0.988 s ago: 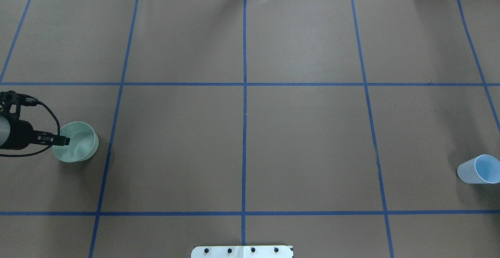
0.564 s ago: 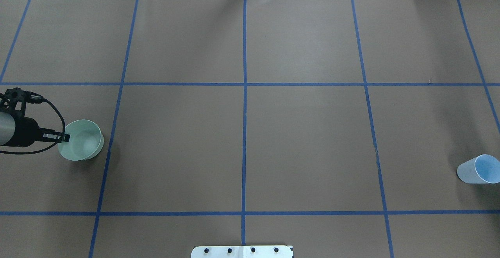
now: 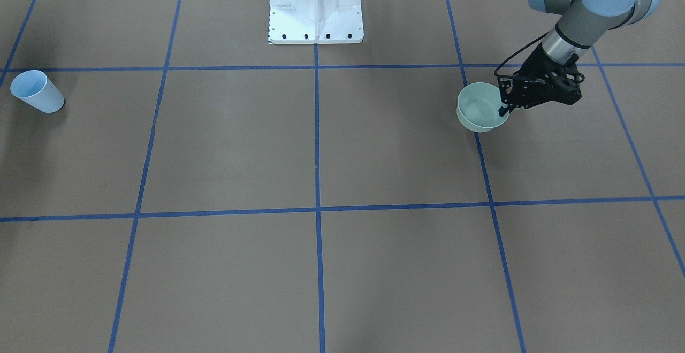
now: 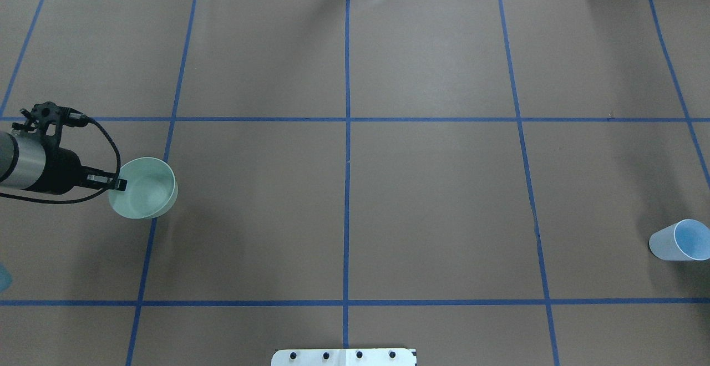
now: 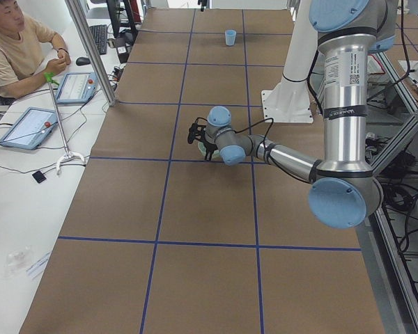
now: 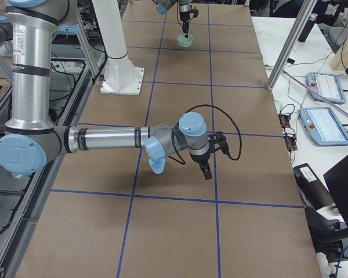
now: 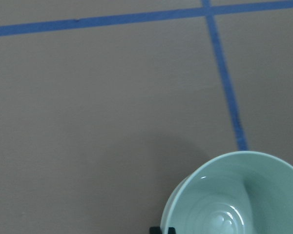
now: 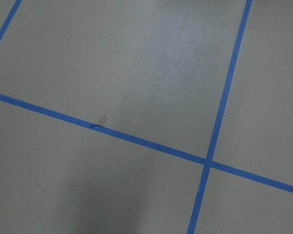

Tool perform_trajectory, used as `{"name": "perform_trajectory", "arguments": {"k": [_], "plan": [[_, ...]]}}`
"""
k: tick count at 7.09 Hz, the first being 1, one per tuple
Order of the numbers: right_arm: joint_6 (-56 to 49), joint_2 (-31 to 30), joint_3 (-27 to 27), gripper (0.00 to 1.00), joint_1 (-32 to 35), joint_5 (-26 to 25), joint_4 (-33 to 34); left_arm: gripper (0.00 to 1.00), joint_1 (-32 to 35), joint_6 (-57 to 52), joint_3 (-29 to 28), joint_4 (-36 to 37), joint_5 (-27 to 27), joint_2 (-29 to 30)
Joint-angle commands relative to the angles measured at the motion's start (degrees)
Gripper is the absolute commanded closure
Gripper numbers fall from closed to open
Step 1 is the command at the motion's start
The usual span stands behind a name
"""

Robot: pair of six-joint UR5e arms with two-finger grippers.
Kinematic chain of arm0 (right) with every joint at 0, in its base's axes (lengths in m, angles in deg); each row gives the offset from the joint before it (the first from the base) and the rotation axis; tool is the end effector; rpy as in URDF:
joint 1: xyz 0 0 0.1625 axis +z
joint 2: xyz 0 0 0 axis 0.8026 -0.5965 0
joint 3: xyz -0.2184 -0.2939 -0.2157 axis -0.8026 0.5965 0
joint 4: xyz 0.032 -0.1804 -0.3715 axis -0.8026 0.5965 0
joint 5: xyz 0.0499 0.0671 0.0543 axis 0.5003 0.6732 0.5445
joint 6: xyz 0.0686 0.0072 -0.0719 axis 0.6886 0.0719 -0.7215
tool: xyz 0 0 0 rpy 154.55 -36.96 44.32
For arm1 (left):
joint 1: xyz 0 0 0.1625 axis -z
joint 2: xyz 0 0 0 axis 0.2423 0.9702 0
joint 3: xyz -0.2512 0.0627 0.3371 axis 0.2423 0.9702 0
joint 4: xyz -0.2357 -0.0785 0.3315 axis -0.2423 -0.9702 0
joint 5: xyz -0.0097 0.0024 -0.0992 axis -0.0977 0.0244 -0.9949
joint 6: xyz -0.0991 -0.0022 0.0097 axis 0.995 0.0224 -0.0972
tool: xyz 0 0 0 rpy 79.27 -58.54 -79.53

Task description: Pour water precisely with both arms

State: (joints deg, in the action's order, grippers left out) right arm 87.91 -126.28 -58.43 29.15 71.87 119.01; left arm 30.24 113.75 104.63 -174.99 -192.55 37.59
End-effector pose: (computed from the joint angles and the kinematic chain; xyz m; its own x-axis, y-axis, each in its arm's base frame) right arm 0.0058 -0.4760 0.5850 0.7166 -0.2852 0.6365 0.0380 0.9272 0.3726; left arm 0.2972 -0.4110 0.4275 0.5554 0.1981 -0.8076 0.0231 0.9672 0.2531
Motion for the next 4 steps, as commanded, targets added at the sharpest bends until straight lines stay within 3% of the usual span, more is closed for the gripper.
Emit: {"name": "perform_trajectory", "arguments": {"k": [1, 2, 4], "plan": [[0.0, -0.02, 0.01, 0.0, 0.0, 0.0, 0.09, 1.0, -0.66, 2.82, -0.24, 14.56, -0.07, 15.24], [0.0, -0.02, 0.01, 0.0, 0.0, 0.0, 0.09, 1.0, -3.89, 4.58, -1.82, 17.31, 0.11, 20.19], [0.09, 0.15, 0.1, 0.0, 0.0, -0.09, 0.09, 1.0, -7.67, 8.88, -12.5, 17.34, 3.6, 32.57]]}}
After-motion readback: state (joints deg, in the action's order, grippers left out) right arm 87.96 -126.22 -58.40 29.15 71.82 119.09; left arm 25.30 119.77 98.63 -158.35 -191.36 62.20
